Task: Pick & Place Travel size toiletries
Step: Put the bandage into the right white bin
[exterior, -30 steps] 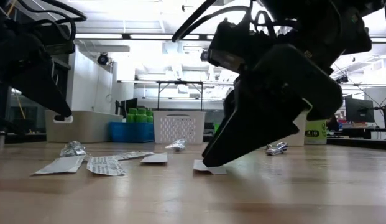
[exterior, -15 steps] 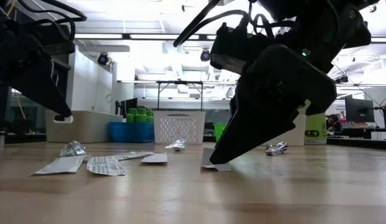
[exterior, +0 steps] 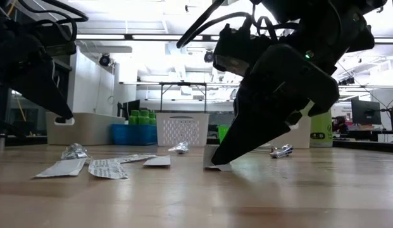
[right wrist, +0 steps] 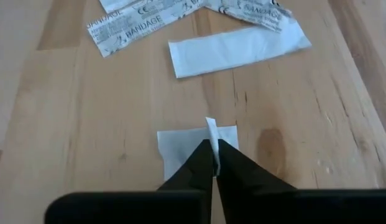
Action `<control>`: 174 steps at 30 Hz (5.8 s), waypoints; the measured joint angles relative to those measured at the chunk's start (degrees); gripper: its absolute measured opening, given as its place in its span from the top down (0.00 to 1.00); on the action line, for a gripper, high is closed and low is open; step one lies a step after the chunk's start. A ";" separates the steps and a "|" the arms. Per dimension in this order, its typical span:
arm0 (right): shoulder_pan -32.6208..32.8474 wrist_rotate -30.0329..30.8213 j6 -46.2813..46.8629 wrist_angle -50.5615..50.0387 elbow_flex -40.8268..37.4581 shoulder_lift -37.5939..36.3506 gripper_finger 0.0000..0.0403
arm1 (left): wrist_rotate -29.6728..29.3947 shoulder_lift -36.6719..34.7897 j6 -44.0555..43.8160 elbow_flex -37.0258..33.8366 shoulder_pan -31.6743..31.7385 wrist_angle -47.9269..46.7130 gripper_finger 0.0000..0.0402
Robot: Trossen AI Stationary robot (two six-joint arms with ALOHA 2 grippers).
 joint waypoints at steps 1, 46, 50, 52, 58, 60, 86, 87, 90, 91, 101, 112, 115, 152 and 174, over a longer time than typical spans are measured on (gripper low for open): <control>-0.02 -0.23 0.00 -0.22 -0.02 -0.58 0.99 | 0.00 0.00 0.00 0.00 0.00 0.00 0.45; -52.92 14.13 -25.25 -48.02 -1.51 -30.45 0.88 | 2.58 0.02 -0.52 0.02 0.00 0.50 0.45; -52.92 15.29 -25.23 -47.55 -1.51 -30.45 0.74 | 2.90 0.02 -0.72 0.02 0.00 0.56 0.45; -52.85 16.28 -23.67 -47.29 -1.51 -30.45 0.67 | 3.19 0.02 -0.89 0.02 0.00 0.62 0.45; -52.59 16.53 -17.89 -47.42 -1.51 -30.93 0.52 | 4.52 0.02 -0.96 0.02 0.00 1.21 0.45; -52.59 16.08 -16.89 -47.42 -1.48 -31.10 0.50 | 4.52 0.02 -0.97 0.02 0.00 1.77 0.45; -23.78 -6.56 -7.12 -31.55 -1.46 -30.98 0.53 | 7.65 0.02 2.69 0.09 -0.02 12.03 0.45; -22.21 -6.07 -7.18 -29.09 -1.43 -30.73 0.53 | 7.65 0.02 2.69 0.09 -0.02 12.04 0.45; -17.62 -4.01 -7.70 -22.74 -1.42 -30.53 0.53 | 7.65 0.02 2.58 0.09 -0.02 12.10 0.45; -16.27 -3.54 -7.90 -20.97 -1.42 -30.53 0.53 | 7.65 0.02 2.58 0.09 -0.02 12.19 0.45; -5.30 6.56 -3.20 -18.02 -1.38 -30.53 0.53 | 9.14 0.02 5.53 0.53 0.00 14.21 0.45; 2.16 22.67 5.42 -17.50 -1.38 -29.02 0.53 | 9.24 4.98 5.40 8.43 0.00 11.60 0.47; 3.16 23.05 5.82 -17.54 -1.53 -28.01 0.53 | 9.26 9.48 5.37 12.47 0.00 7.87 0.50; 6.60 23.55 6.25 -14.91 -1.46 -24.85 0.53 | 15.79 31.52 4.14 20.59 -0.79 10.38 0.35; 6.56 23.31 6.27 -15.05 -1.42 -24.96 0.53 | 15.01 34.64 5.66 20.76 -0.87 10.80 0.36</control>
